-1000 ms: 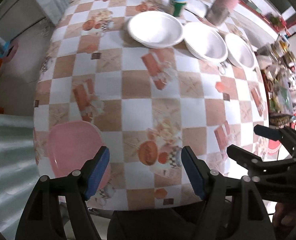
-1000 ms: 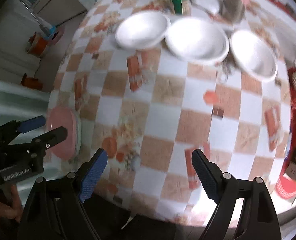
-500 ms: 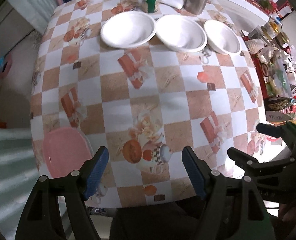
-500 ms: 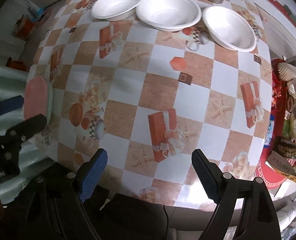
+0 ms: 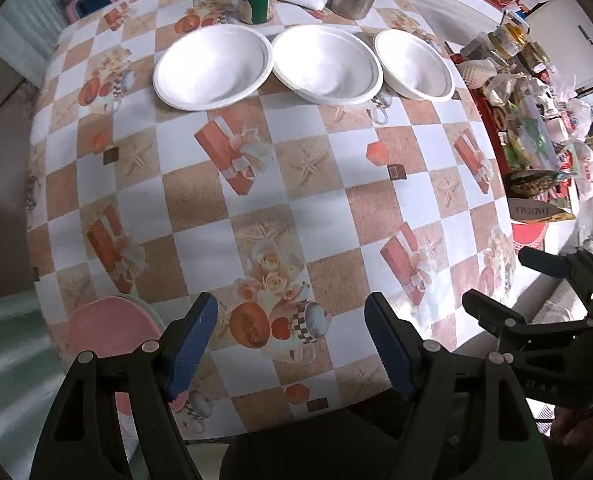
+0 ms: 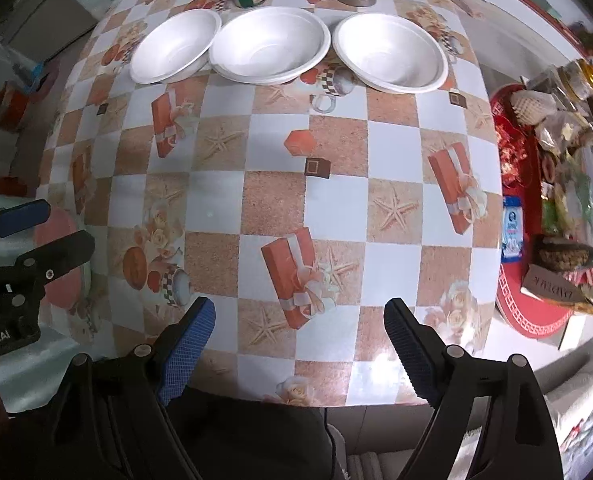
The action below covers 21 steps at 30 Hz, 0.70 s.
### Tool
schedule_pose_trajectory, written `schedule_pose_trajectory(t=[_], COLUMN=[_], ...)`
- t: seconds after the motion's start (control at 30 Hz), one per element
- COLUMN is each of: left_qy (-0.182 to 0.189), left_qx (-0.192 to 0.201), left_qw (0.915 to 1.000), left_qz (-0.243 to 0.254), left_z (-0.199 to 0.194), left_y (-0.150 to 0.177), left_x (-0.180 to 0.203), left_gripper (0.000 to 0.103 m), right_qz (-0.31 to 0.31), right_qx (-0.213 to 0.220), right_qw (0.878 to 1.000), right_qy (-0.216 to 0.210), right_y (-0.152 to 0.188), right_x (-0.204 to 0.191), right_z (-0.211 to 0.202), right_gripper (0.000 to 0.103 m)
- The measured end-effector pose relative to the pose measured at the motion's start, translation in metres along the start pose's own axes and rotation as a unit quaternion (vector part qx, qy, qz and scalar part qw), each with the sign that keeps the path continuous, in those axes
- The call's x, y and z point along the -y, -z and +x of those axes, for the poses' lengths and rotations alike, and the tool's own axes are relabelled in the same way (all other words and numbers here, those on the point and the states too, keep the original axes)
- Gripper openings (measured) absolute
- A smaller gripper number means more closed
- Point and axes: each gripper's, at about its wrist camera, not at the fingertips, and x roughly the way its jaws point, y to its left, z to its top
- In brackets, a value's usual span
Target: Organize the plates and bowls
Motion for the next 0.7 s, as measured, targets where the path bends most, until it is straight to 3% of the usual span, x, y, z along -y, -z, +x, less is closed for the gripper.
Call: schedule_pose_trajectory(t=[0.47, 0.7], left_qy=[0.057, 0.056], left_qx=[-0.022, -0.016], left_qw=[0.9981, 0.9982], left_qz=[0.01, 0.014], left_z=[0.016, 0.013], left_y=[0.018, 0.017], left_x=[-0.019, -0.014], left_gripper=[0.079, 0.079], right_qz=[0.036, 0.051], right_qx=[-0.018, -0.024], right_qw=[0.998, 0.997], right_qy=[0.051, 0.06], right_y=[0.034, 0.044], right_x=[-0.022, -0.016], right_z=[-0.003, -0.005], right_gripper=[0.087, 0.087])
